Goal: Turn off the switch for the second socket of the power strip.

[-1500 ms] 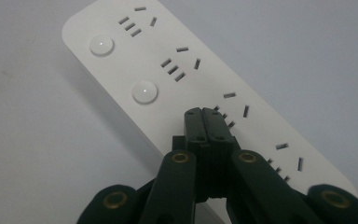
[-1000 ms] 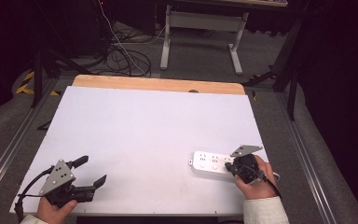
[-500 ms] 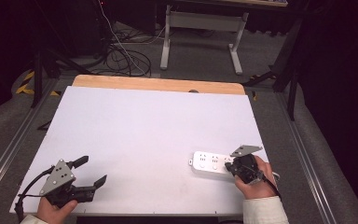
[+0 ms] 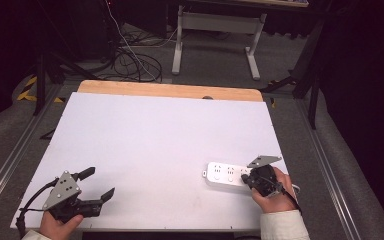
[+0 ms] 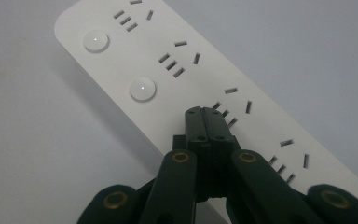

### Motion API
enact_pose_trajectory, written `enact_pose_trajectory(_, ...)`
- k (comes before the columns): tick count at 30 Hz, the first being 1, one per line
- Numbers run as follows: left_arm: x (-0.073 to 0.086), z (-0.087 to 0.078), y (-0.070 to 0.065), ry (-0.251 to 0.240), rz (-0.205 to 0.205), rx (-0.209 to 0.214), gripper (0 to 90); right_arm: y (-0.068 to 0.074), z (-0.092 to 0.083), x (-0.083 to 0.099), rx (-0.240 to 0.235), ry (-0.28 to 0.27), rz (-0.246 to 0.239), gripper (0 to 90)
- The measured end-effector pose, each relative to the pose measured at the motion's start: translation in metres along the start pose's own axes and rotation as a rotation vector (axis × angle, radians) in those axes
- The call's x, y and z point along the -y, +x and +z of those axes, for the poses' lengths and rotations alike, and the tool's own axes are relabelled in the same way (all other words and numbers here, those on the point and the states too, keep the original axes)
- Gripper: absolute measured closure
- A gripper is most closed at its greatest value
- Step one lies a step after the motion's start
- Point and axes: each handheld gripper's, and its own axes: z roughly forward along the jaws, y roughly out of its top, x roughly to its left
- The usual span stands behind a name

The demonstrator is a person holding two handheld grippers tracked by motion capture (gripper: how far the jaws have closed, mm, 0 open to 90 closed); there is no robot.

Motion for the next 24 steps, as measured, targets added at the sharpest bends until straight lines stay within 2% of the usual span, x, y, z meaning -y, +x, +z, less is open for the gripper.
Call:
enact_pose_trajectory(2,0.000,0.000,0.000,0.000,0.000,0.000,13.7,0.001,-0.001,0.000,0.014,-0.004,-0.015,90.0)
enact_pose_trajectory(3,0.000,0.000,0.000,0.000,-0.001,-0.001,13.7,0.003,-0.003,0.000,0.036,-0.032,-0.029,90.0)
enact_pose_trajectory(5,0.000,0.001,0.001,0.001,-0.007,0.002,13.7,0.006,-0.004,0.000,0.029,-0.031,-0.055,90.0)
enact_pose_trajectory(6,0.000,0.002,0.001,0.001,-0.008,0.002,13.7,0.009,-0.007,-0.002,0.029,-0.063,-0.068,90.0)
enact_pose_trajectory(8,0.000,0.002,0.001,0.002,-0.005,0.001,13.7,0.011,-0.010,-0.004,0.038,-0.076,-0.076,90.0)
enact_pose_trajectory(12,0.000,0.001,0.000,0.001,-0.006,0.003,13.7,0.014,-0.020,-0.008,0.060,-0.112,-0.081,90.0)
enact_pose_trajectory(24,0.000,0.001,0.000,-0.001,-0.006,0.002,13.7,0.017,-0.029,-0.010,0.053,-0.153,-0.079,90.0)
